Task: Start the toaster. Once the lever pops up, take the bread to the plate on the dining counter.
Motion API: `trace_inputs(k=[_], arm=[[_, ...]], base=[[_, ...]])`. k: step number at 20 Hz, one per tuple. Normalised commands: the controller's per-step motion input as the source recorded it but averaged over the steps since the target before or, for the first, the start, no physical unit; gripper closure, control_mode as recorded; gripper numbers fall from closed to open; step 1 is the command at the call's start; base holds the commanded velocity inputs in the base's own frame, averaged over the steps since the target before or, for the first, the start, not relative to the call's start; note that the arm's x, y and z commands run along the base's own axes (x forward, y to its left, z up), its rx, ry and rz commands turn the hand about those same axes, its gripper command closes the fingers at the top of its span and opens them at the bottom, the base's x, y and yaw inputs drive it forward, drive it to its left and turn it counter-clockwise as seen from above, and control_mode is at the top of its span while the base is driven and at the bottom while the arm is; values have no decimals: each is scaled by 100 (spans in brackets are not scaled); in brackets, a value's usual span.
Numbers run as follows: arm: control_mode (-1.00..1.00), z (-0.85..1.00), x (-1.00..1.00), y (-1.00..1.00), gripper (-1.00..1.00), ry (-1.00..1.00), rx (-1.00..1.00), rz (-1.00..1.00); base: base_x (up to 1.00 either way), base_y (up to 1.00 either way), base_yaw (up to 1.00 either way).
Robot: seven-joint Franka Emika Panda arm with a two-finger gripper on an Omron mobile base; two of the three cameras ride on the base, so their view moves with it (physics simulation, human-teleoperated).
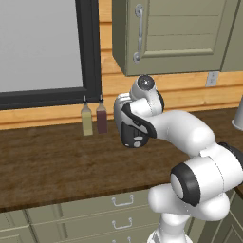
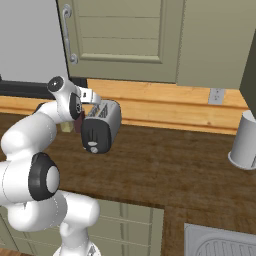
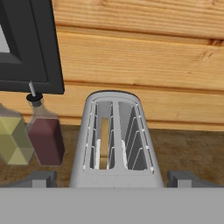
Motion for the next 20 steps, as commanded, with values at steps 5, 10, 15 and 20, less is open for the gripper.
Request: trace_inputs(k=[5,10,15,20], arm=[[-100,0,0,0,-100,0,0,0],[-100,0,0,0,-100,0,0,0],[-100,0,0,0,-100,0,0,0],[-100,0,0,0,-100,0,0,0]], base=[[0,0,0],[0,0,0],[0,0,0],[0,0,0]])
